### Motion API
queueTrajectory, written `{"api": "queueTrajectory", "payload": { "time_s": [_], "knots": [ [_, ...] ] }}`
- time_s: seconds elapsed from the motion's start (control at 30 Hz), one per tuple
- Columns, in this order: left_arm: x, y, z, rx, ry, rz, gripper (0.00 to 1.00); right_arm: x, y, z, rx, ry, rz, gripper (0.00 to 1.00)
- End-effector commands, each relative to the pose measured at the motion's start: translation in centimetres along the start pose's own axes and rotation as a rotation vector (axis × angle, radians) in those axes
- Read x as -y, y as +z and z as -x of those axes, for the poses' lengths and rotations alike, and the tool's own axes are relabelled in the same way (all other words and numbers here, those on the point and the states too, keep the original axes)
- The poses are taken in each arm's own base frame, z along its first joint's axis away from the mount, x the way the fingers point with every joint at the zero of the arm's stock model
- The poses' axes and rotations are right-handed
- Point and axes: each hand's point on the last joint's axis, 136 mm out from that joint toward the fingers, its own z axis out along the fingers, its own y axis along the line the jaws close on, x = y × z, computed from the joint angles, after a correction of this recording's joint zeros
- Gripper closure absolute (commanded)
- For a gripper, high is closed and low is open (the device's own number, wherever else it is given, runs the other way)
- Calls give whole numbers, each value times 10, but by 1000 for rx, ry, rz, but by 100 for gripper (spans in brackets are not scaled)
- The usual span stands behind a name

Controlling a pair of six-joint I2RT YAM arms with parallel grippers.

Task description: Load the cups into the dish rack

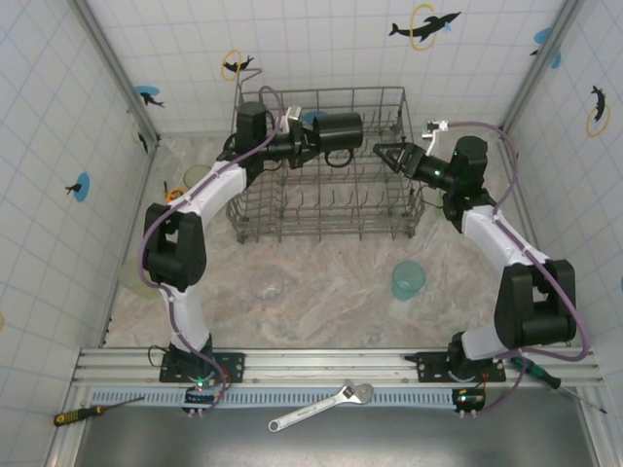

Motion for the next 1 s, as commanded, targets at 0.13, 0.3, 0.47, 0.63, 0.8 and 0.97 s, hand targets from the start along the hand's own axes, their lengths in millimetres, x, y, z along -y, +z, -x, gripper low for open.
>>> {"api": "queueTrajectory", "payload": {
  "time_s": [0.13,0.3,0.47,0.63,0.8,0.97],
  "knots": [
    [25,-4,-3,-39,34,-141,100,-33,25,18,26,-27,135,1],
    [26,-3,-2,-43,13,-166,100,-34,40,17,29,-15,150,1],
    [29,-4,-4,-48,-7,-195,100,-26,53,17,25,22,153,1],
    [24,-4,-6,-55,-22,-191,100,-28,67,24,23,30,182,1],
    [20,-3,-7,-64,-42,-186,100,-38,74,29,36,44,232,1],
    [16,-1,-5,-61,-53,-187,100,-46,83,25,16,46,262,0]
  ]
}}
